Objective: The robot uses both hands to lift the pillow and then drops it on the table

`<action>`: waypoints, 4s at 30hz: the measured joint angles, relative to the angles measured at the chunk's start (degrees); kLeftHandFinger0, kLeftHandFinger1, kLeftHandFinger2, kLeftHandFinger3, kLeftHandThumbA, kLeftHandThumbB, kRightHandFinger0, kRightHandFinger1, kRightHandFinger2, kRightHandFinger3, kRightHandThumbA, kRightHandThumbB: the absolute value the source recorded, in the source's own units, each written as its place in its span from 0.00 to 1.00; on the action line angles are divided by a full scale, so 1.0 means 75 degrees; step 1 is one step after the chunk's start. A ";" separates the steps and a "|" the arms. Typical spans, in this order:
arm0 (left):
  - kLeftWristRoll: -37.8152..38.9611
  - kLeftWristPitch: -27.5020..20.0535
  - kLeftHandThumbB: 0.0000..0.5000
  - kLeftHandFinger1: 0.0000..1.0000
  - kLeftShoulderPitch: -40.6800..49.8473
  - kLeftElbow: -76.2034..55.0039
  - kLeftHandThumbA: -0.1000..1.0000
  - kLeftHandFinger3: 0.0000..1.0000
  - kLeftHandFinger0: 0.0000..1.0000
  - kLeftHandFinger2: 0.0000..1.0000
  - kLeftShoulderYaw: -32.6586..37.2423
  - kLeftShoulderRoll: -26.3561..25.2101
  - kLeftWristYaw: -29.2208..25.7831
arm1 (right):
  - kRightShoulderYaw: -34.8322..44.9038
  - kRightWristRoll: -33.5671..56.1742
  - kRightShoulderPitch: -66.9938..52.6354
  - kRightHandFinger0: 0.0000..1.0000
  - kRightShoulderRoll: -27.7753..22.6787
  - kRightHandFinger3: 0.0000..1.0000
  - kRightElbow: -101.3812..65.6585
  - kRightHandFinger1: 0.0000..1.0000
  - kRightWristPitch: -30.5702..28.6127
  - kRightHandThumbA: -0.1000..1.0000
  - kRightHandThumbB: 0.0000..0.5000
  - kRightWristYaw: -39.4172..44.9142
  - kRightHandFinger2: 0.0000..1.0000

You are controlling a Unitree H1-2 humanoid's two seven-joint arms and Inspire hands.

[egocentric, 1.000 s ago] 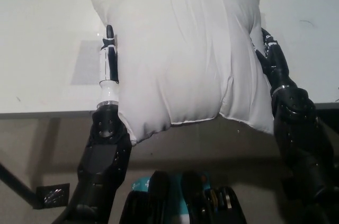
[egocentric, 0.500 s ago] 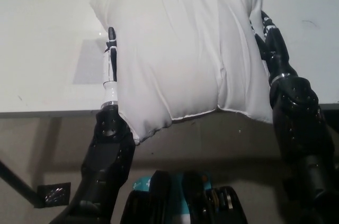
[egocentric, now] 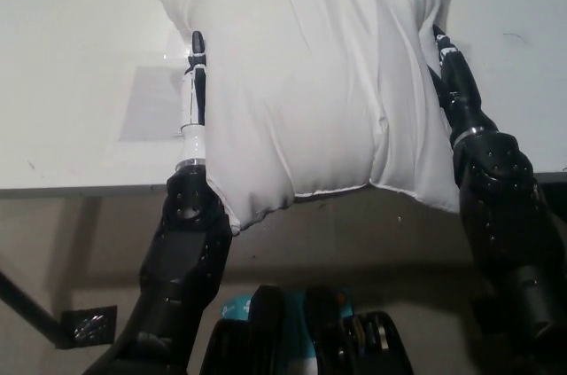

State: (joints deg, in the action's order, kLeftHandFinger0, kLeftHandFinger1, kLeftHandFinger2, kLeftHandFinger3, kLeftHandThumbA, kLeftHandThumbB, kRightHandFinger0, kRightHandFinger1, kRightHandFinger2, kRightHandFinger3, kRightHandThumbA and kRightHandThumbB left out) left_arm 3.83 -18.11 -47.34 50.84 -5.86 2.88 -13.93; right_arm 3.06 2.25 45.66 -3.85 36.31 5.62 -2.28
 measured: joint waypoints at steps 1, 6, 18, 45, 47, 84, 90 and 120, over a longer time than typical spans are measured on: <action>0.0012 0.0071 0.36 1.00 -0.0004 -0.0098 1.00 1.00 1.00 1.00 0.0012 -0.0001 0.0000 | -0.0004 0.0002 0.0000 1.00 -0.0009 1.00 -0.0106 1.00 0.0031 1.00 0.83 0.0003 1.00; 0.0010 0.0317 0.50 1.00 -0.0236 -0.0499 1.00 1.00 1.00 1.00 0.0112 -0.0034 0.0000 | -0.0011 -0.0001 0.0047 1.00 -0.0121 1.00 -0.0865 1.00 0.0253 1.00 0.80 -0.0002 1.00; -0.0030 0.0843 0.52 1.00 -0.1065 -0.2451 1.00 1.00 1.00 1.00 0.0412 -0.0202 -0.0006 | 0.0009 -0.0035 0.0682 1.00 -0.0544 1.00 -0.3266 1.00 0.0885 1.00 0.87 -0.0114 1.00; -0.0467 0.1569 0.41 1.00 -0.0931 -0.2466 1.00 1.00 1.00 1.00 0.0544 -0.0331 -0.0067 | -0.0378 -0.0654 0.0519 1.00 -0.0747 1.00 -0.2451 1.00 0.1090 1.00 0.66 -0.0221 1.00; -0.0467 0.1475 0.47 1.00 -0.0694 -0.1963 1.00 1.00 1.00 1.00 0.0539 -0.0327 -0.0070 | -0.0567 -0.0690 0.0239 1.00 -0.0752 1.00 -0.1908 1.00 0.0958 1.00 0.69 -0.0185 1.00; -0.1218 -0.0675 0.21 1.00 0.3362 -0.2870 1.00 1.00 1.00 1.00 0.1279 -0.2084 0.0502 | -0.0729 -0.0551 -0.3292 1.00 -0.2306 1.00 -0.2745 1.00 -0.0983 1.00 0.36 0.0851 1.00; -0.1151 -0.0359 0.19 1.00 0.4128 -0.4342 1.00 1.00 1.00 1.00 0.0876 -0.2250 0.0671 | 0.0124 -0.0252 -0.4395 1.00 -0.2704 1.00 -0.3856 1.00 -0.0994 1.00 0.55 0.1016 1.00; -0.0576 0.0259 0.31 1.00 0.6288 -0.7504 1.00 1.00 1.00 1.00 0.0418 -0.1424 0.1227 | 0.0448 -0.0781 -0.6873 1.00 -0.1298 1.00 -0.5214 1.00 -0.2817 1.00 0.45 0.0922 1.00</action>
State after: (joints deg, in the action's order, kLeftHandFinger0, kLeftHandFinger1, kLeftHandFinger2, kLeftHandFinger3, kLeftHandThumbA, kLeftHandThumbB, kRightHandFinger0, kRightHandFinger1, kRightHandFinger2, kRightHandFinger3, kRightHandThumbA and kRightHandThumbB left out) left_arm -0.49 -16.17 -0.18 -5.44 -2.73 -7.81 -4.72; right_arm 6.42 -3.61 -5.89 -13.59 -2.79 -15.50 4.63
